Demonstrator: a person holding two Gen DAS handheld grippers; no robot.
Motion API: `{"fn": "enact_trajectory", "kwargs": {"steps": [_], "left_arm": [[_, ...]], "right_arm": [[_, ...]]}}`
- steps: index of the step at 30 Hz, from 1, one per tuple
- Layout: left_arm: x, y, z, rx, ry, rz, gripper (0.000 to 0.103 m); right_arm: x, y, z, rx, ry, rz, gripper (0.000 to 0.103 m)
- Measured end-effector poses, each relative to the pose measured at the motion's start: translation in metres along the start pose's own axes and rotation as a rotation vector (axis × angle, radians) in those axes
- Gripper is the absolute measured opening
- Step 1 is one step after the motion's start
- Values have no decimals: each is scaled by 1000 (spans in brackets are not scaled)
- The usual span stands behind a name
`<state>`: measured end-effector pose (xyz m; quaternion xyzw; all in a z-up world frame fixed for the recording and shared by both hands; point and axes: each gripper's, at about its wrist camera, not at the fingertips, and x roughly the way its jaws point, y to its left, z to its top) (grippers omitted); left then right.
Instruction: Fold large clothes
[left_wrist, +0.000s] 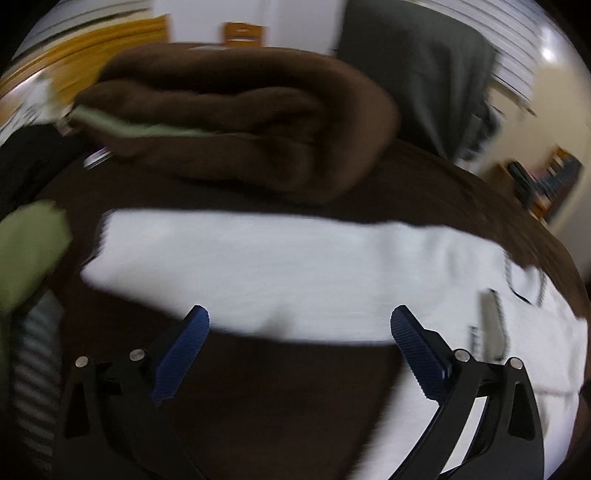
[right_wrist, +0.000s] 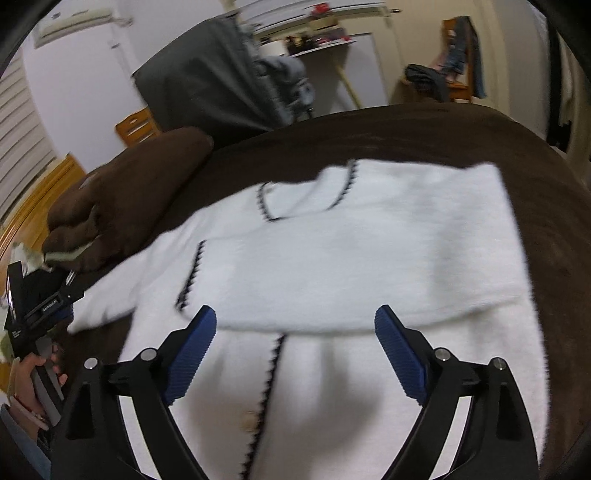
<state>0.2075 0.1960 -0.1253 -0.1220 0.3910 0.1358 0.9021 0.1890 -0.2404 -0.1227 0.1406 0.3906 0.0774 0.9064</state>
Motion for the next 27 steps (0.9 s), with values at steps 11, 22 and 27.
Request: {"fn": "enact_trajectory", "kwargs": {"steps": [11, 22, 27], "left_arm": [[35, 94, -26, -236, 97, 84, 95], [67, 137, -30, -420, 62, 10, 96], [79, 147, -14, -439, 36, -5, 96]], "right_arm": [[24, 68, -7, -132, 53, 44, 87], [47, 93, -14, -188, 77, 27, 87], [70, 112, -18, -206, 104, 39, 87]]}}
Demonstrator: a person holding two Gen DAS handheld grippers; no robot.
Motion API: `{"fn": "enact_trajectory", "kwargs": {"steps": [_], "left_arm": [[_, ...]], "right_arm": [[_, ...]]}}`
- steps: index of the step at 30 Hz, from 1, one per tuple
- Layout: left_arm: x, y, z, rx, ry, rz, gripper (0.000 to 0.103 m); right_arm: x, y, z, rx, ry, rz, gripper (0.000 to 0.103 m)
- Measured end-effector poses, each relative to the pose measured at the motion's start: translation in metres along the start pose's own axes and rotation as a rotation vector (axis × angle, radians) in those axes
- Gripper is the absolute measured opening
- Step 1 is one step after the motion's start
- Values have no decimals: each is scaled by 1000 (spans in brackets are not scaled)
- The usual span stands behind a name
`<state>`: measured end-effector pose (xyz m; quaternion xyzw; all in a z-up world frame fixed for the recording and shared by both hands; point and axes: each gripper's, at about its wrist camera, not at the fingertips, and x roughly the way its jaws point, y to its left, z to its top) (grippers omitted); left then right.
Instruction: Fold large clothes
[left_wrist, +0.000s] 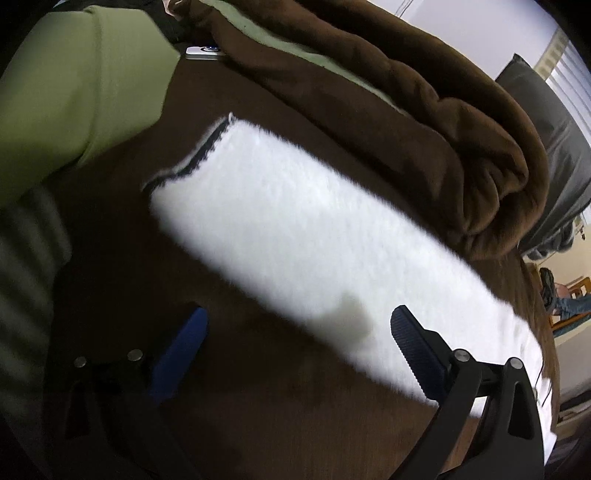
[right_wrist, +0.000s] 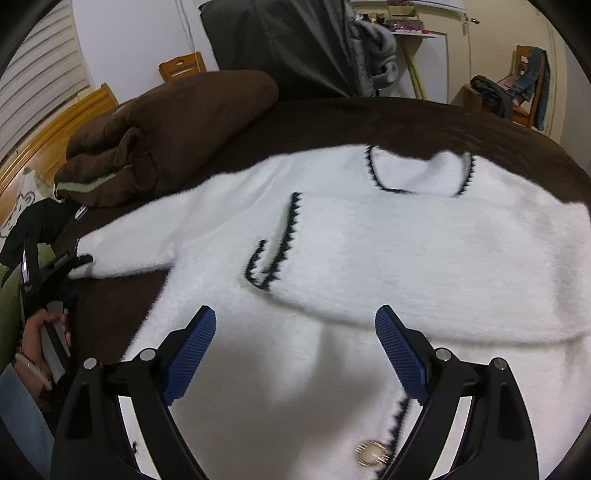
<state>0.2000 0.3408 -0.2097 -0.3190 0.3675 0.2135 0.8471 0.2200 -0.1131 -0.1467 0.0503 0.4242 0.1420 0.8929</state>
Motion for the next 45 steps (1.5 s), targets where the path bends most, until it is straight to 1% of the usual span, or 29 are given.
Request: {"fn": "enact_trajectory", "kwargs": {"steps": [6, 7, 8, 9, 10, 11, 12, 13, 14, 15, 16, 18, 20, 22, 25, 30, 31, 33, 35, 37, 39, 43, 45], "left_arm": [[18, 2, 27, -42, -14, -15, 96], [20, 2, 32, -44, -14, -16, 94], [22, 1, 36, -39, -16, -12, 83], [23, -1, 38, -34, -15, -3, 74], [24, 0, 40, -31, -9, 17, 58], [25, 1, 43, -36, -2, 23, 38], [26, 3, 45, -45, 5, 17, 30], [25, 8, 48, -69, 11, -5, 23], [23, 11, 50, -84, 8, -23, 21], [20, 13, 52, -83, 3, -27, 19], [15, 10, 54, -60, -21, -17, 19], [1, -9, 57, 33, -76, 1, 18], [-9, -25, 60, 88, -106, -4, 16], [-15, -37, 68, 102, -114, -35, 15], [-21, -53, 79, 122, -108, -60, 15], [-49, -64, 87, 193, -114, -93, 15], [-53, -67, 84, 202, -117, -98, 15], [-62, -75, 87, 218, -120, -133, 14], [-69, -81, 85, 235, -136, -171, 14], [-82, -97, 85, 259, -148, -204, 14], [-94, -114, 83, 276, -151, -245, 14], [-127, -165, 72, 374, -165, -332, 14], [-143, -192, 63, 421, -166, -378, 14]], "right_arm": [[36, 34, 7, -57, 53, 31, 87], [39, 40, 9, -69, 58, 31, 87], [42, 46, 11, -81, 59, 31, 87], [46, 54, 14, -91, 60, 33, 87], [48, 58, 15, -93, 59, 37, 88], [52, 65, 18, -94, 59, 45, 89], [55, 70, 22, -94, 59, 50, 89], [58, 74, 24, -97, 58, 56, 89], [62, 78, 26, -98, 60, 63, 89], [66, 83, 28, -100, 63, 66, 89], [70, 86, 30, -103, 64, 63, 89], [78, 92, 34, -108, 72, 51, 89], [91, 96, 35, -105, 92, 35, 89], [103, 97, 34, -100, 114, 5, 89], [119, 97, 31, -96, 144, -25, 89], [120, 98, 26, -108, 128, -32, 90], [119, 98, 26, -105, 128, -28, 90], [117, 93, 29, -84, 123, -6, 90], [111, 86, 32, -39, 120, 36, 90], [104, 78, 35, -6, 126, 65, 89], [92, 72, 38, -7, 117, 57, 89], [61, 57, 42, -7, 80, 49, 89], [43, 39, 45, 12, 58, 41, 89]]}}
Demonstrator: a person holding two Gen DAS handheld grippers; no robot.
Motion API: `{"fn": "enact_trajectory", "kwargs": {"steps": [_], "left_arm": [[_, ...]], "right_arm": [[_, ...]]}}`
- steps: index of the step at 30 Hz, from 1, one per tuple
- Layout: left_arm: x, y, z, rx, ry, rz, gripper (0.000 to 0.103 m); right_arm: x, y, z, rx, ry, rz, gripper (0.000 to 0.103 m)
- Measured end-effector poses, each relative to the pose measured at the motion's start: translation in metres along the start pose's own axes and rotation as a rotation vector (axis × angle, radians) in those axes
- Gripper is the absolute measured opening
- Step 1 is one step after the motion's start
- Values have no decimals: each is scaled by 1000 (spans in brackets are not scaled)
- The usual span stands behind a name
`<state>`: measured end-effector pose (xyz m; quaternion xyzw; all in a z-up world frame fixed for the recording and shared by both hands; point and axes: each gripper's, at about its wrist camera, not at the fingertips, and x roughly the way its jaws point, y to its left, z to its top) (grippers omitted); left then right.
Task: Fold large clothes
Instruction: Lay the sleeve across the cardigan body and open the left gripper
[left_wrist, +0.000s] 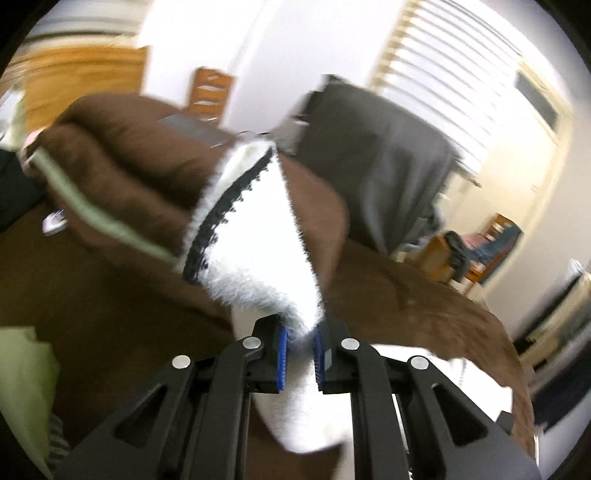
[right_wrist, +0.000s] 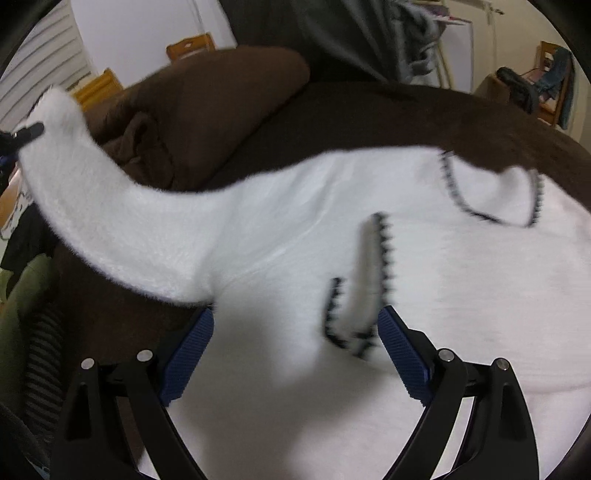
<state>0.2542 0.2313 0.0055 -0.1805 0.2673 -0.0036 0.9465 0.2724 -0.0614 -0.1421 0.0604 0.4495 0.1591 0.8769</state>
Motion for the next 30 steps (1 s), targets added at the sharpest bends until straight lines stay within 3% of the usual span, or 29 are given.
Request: {"fn": "enact_trajectory", "kwargs": {"steps": [4, 8, 13, 18, 24, 30], "left_arm": [[-5, -70, 6, 70, 14, -134, 13], [-2, -146, -10, 187, 45, -227, 13], [20, -238, -61, 345, 147, -338, 13], [53, -299, -137, 397, 271, -409, 13], [101, -311, -225, 391, 430, -381, 13], [123, -299, -280, 433, 543, -318, 14]], "right_arm": [[-29, -35, -7, 60, -18, -23, 89], [-60, -77, -19, 115, -38, -83, 89], [-98, -139, -50, 188, -46, -173, 89], [-117, -188, -78, 238, -10, -240, 89], [-123, -237, -116, 268, 51, -282, 89], [-108, -250, -133, 237, 81, -275, 89]]}}
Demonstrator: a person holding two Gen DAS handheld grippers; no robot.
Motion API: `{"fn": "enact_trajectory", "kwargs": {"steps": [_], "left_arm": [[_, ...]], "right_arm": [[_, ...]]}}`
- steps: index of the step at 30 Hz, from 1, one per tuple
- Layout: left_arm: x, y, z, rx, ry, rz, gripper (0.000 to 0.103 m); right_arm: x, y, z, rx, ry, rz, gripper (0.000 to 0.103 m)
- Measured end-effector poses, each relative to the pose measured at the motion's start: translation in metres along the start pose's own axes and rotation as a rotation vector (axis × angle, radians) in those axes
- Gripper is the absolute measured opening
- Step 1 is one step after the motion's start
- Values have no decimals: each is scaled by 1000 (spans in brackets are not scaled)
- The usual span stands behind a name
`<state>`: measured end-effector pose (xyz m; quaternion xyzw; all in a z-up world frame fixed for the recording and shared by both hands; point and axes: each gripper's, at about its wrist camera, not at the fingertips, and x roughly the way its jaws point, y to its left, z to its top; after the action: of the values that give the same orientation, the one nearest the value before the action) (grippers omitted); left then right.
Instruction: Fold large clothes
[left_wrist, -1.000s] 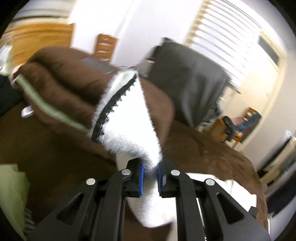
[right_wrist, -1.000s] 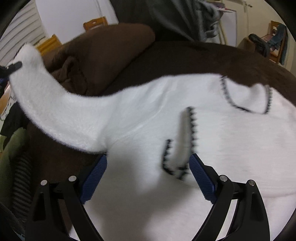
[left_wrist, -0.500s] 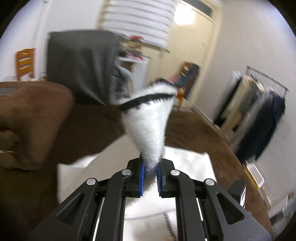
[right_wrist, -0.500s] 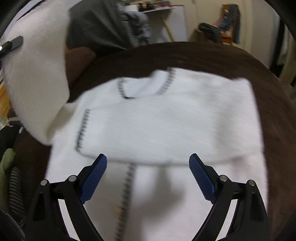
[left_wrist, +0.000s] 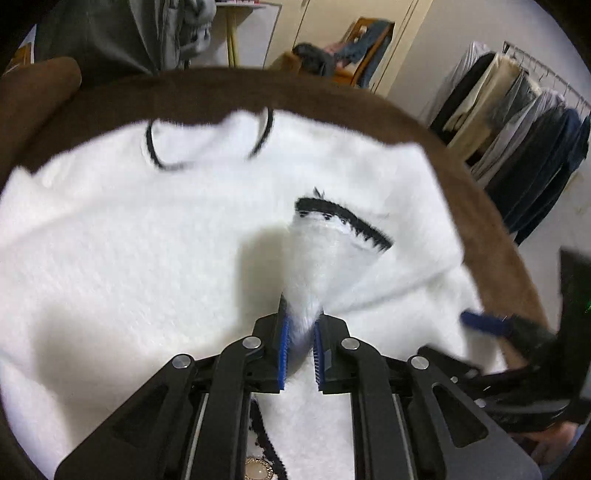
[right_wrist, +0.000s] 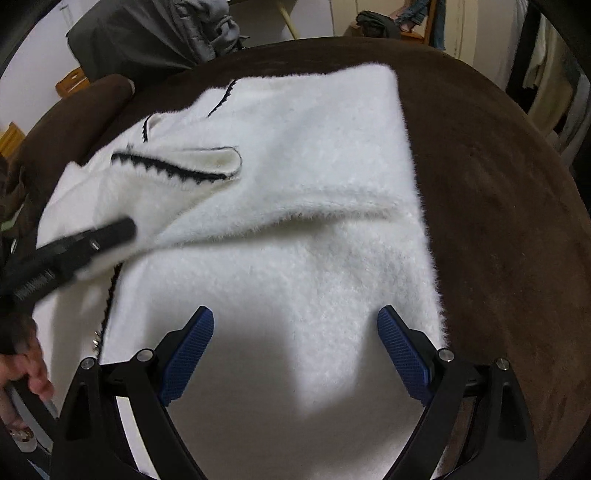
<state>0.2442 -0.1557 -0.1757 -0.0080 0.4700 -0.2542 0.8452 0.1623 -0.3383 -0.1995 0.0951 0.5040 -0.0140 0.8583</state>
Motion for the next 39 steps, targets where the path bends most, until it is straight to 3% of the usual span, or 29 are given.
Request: {"fn": "enact_trajectory", "kwargs": {"steps": [7, 9, 11, 16, 21, 27, 30, 33, 34, 35, 37, 39], "left_arm": [[-6, -1, -1, -13, 17, -1, 16], [-10, -5, 2, -10, 29, -13, 23], [-16, -12, 4, 1, 38, -29, 46], [-56, -11, 6, 1, 15, -53, 67], [-89, 16, 7, 31, -15, 53, 78], [-80, 73, 11, 29, 0, 183, 80], [-69, 96, 10, 34, 8, 232, 80], [-63, 123, 5, -40, -3, 220, 80], [-62, 132, 2, -69, -9, 216, 80], [-60, 137, -1, -85, -9, 218, 80], [-56, 145, -8, -109, -5, 216, 80], [-54, 147, -15, -118, -10, 215, 80]], "right_arm": [[1, 1, 0, -20, -4, -9, 92], [-5, 2, 0, -5, -2, 8, 92], [-13, 0, 0, 12, -4, 24, 92], [-35, -1, -1, 47, -37, 50, 92], [-47, 5, 0, 97, -62, 144, 92], [-36, 25, 9, 112, -73, 223, 84], [-18, 37, 17, 118, -49, 260, 78], [-1, 44, 21, 119, -24, 271, 70], [4, 45, 22, 122, -14, 280, 61], [9, 46, 21, 130, -2, 300, 45], [16, 48, 20, 151, 0, 323, 28], [15, 52, 18, 147, -13, 323, 22]]}}
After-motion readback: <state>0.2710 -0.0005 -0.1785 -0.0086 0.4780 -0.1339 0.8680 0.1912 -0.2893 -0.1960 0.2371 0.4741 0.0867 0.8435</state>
